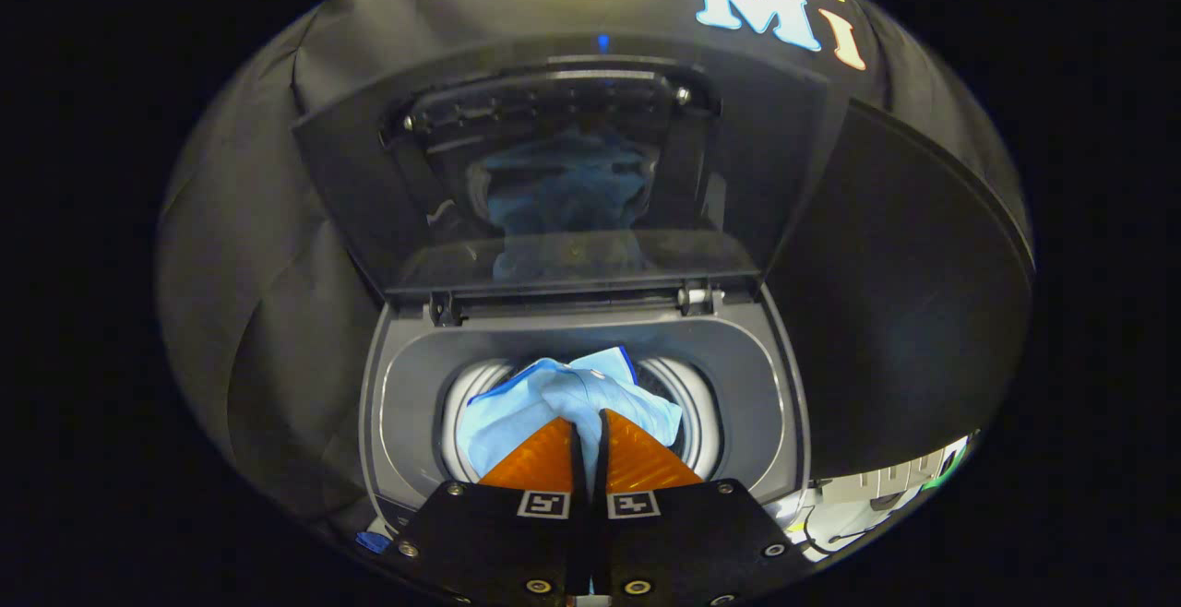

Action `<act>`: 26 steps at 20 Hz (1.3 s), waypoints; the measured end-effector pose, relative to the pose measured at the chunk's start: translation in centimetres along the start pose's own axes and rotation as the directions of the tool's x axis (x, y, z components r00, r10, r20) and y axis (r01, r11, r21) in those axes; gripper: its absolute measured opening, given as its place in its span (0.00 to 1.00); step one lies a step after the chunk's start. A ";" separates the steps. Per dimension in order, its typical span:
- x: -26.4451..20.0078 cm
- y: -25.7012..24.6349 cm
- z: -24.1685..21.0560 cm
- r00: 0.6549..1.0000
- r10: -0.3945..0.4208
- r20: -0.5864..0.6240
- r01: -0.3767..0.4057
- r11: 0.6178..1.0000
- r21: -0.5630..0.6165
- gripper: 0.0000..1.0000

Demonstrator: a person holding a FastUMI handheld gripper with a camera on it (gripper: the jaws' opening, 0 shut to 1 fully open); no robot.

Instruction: Put the clothes into the washing machine and then close the washing machine lid.

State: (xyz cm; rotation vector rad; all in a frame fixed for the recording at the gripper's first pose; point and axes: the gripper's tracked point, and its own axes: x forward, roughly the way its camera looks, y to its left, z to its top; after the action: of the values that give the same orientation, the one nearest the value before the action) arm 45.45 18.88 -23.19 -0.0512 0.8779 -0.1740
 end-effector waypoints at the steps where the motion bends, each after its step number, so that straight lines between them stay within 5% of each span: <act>1: 1.0 -0.2 -0.4 1.000 0.003 -0.026 -0.003 1.000 -0.004 0.01; 12: 5.5 -1.2 -4.5 0.987 0.016 -0.161 -0.010 0.999 0.034 0.01; 13: 5.7 -1.3 -4.2 0.990 0.000 -0.140 0.007 0.999 0.048 0.06; 17: 5.5 -0.5 -4.5 0.989 0.050 -0.141 -0.030 0.990 0.140 0.99; 26: 4.0 -0.4 -2.5 0.996 0.024 -0.082 -0.015 0.994 0.107 0.97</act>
State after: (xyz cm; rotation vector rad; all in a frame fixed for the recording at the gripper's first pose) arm 45.93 17.83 -27.79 0.0645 0.9505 -0.2054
